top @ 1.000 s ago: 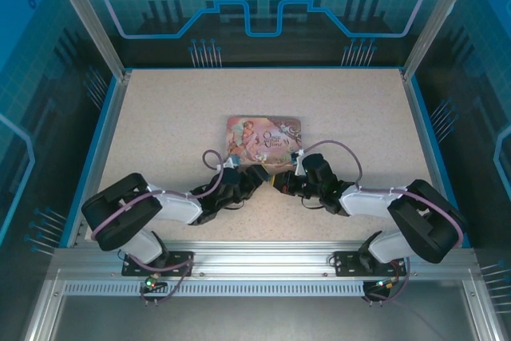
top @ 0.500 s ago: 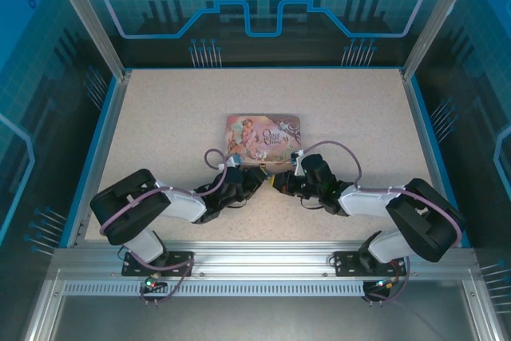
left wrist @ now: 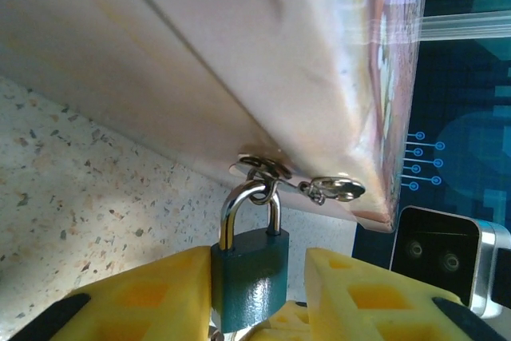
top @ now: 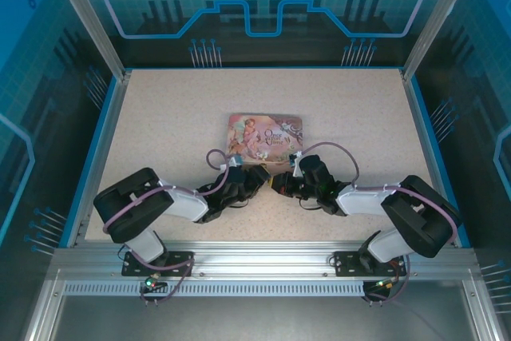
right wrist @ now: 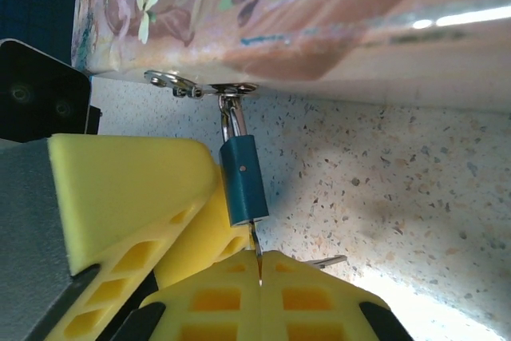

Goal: Unlock the padlock with the key

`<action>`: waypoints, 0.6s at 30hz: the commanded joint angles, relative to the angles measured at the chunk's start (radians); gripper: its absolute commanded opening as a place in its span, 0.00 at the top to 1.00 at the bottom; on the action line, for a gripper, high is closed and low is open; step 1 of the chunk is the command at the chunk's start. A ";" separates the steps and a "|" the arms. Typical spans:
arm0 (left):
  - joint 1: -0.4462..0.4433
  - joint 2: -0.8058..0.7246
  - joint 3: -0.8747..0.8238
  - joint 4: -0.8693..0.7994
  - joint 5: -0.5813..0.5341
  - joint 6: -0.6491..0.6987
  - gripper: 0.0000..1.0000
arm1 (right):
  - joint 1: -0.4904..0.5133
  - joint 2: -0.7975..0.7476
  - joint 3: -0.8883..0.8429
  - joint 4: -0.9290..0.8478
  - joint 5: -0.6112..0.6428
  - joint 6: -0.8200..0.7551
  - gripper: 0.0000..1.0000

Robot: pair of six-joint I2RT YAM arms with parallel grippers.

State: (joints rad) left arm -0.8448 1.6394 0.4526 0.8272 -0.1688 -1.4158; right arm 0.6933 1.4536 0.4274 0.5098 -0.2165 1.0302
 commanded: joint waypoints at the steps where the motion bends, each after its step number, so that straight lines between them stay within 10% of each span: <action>1: -0.015 0.014 0.040 0.090 0.031 -0.011 0.67 | 0.020 0.014 0.017 0.012 -0.014 0.009 1.00; 18: -0.015 -0.057 0.037 0.019 -0.017 0.011 0.98 | 0.007 -0.032 0.017 -0.037 -0.002 -0.040 0.88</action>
State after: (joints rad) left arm -0.8474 1.6291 0.4541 0.8043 -0.1791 -1.4128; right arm 0.6930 1.4460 0.4274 0.5068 -0.1986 1.0233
